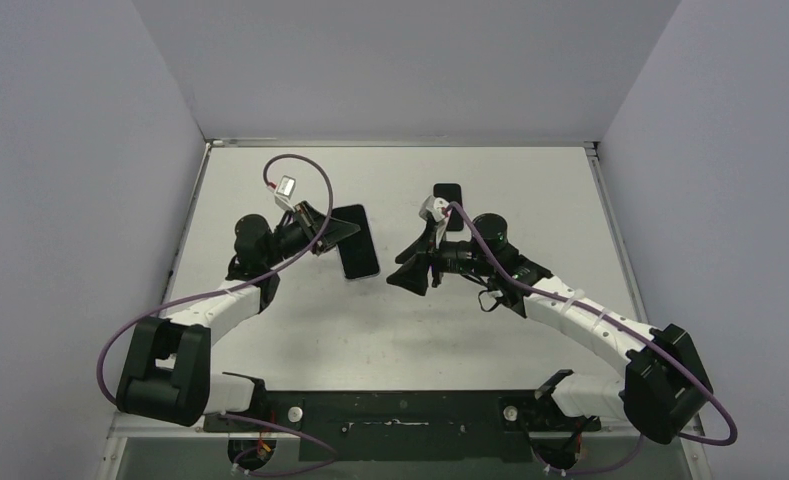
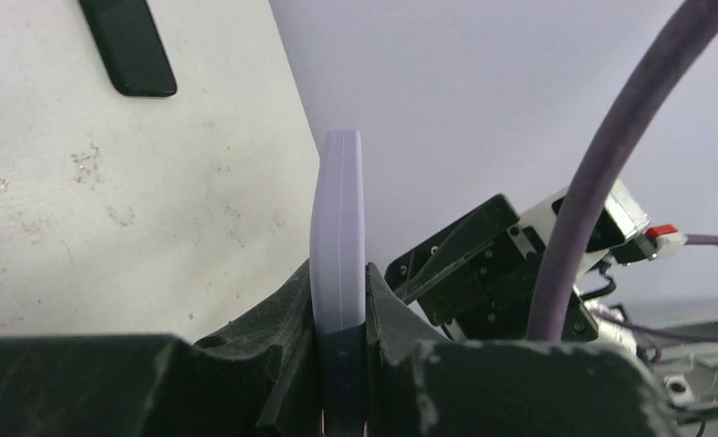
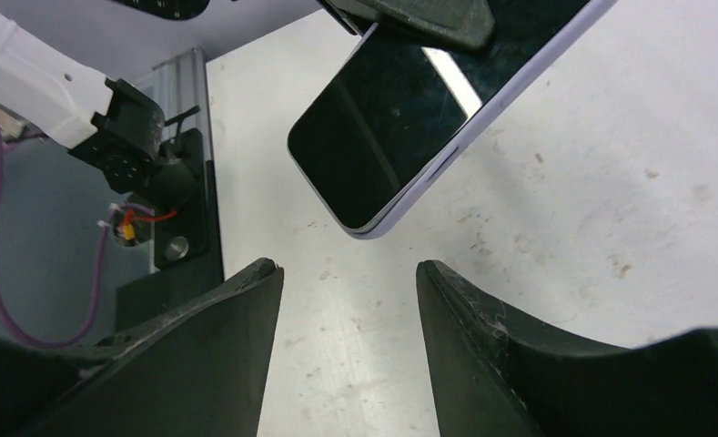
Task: Take the phone out of the phone case
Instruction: Remove the phone case from the phone.
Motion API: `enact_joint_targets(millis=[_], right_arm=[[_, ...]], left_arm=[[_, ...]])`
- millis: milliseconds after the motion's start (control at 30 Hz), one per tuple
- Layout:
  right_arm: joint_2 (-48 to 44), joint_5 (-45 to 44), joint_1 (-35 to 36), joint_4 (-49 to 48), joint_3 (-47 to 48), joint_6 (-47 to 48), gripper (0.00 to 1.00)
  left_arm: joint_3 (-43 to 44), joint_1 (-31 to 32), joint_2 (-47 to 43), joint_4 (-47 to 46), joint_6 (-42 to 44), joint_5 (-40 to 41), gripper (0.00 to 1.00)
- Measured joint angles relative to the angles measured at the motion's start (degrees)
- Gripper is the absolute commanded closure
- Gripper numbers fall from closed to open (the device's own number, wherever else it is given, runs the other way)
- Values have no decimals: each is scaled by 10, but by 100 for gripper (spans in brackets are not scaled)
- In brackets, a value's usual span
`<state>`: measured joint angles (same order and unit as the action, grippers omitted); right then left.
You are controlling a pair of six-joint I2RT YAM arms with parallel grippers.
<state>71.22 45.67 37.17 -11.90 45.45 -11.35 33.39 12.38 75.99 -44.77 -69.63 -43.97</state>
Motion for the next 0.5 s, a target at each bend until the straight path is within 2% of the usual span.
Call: enact_joint_targets(millis=[100, 267, 500], right_arm=[[0, -16, 0, -39, -30, -74, 43], [7, -29, 0, -75, -25, -177, 42], [36, -42, -1, -40, 32, -255, 42]], left_arm=[[-27, 7, 0, -9, -31, 42, 100], [-33, 31, -24, 2, -45, 107, 100], [-34, 64, -64, 14, -41, 194, 100]])
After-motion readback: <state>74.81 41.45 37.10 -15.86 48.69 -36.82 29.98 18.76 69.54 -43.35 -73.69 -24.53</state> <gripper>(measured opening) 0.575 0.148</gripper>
